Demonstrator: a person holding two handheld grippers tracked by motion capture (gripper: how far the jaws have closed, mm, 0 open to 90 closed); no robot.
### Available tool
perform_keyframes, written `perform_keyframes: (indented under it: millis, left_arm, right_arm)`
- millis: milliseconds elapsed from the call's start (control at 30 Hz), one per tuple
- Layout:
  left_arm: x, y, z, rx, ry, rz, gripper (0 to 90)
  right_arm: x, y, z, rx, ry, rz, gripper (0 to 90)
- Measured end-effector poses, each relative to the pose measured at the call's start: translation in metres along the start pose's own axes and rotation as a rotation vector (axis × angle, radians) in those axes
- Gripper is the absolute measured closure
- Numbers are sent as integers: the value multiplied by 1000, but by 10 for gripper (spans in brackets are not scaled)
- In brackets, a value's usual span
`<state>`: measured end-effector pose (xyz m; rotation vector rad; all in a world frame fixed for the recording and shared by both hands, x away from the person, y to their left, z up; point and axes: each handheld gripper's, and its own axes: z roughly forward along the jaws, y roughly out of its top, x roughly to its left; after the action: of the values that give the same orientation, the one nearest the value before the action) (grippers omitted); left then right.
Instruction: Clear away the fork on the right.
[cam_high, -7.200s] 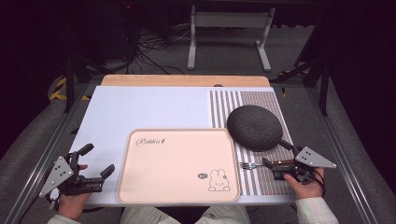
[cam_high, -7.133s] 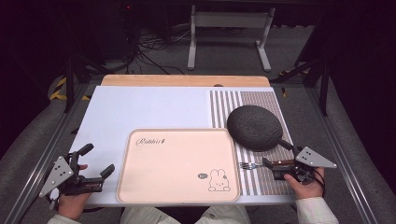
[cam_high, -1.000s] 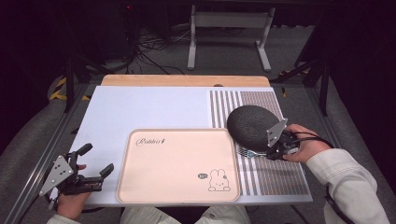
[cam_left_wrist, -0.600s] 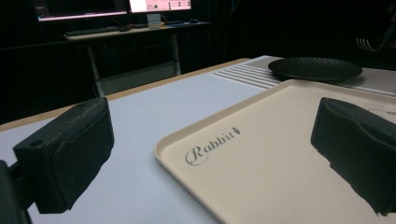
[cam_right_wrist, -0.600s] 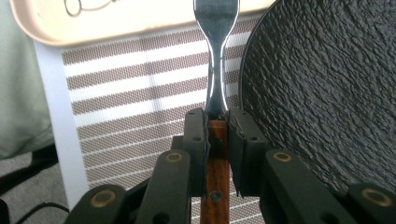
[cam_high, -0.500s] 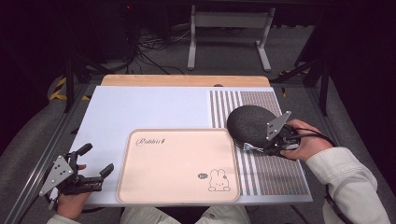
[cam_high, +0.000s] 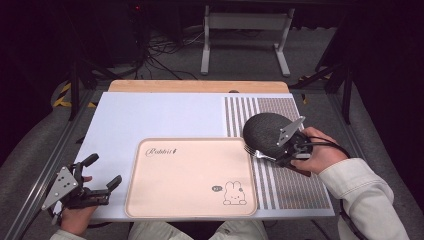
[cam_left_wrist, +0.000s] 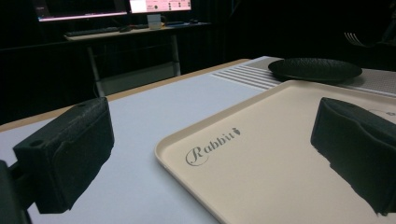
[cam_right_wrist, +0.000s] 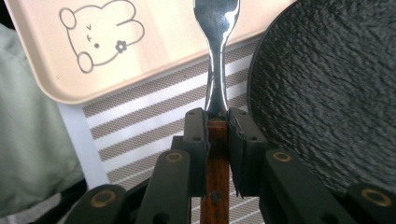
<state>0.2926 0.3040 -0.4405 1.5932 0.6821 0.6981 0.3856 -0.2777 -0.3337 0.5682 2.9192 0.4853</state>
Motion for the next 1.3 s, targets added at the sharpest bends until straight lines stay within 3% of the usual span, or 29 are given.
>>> perform_keyframes:
  millis: [100,233,400,633,767,800,833,1167,1300]
  left_arm:
    - [0,0,0,2,-3,1,0]
    - [0,0,0,3,-4,1,0]
    - [0,0,0,0,-2,-3,0]
    - [1,0,0,-2,1,-4,0]
    - [0,0,0,-3,-2,-4,0]
    - [1,0,0,1,-6,-1,0]
    - [1,0,0,1,-6,-1,0]
    - [1,0,0,1,-5,-1,0]
    - [1,0,0,0,-9,0,0]
  right_arm:
    - [3,7,1,18,-10,48,784]
    - [7,16,1,1,-19,119,784]
    - [11,29,2,-9,-24,169,784]
    - [20,45,7,-44,0,299,784]
    - [23,51,8,-48,4,317,784]
    - [26,55,10,-55,37,361,784]
    - [26,55,10,-55,37,361,784]
    - [33,68,18,-27,-9,468,785]
    - [36,73,20,-27,-21,537,785]
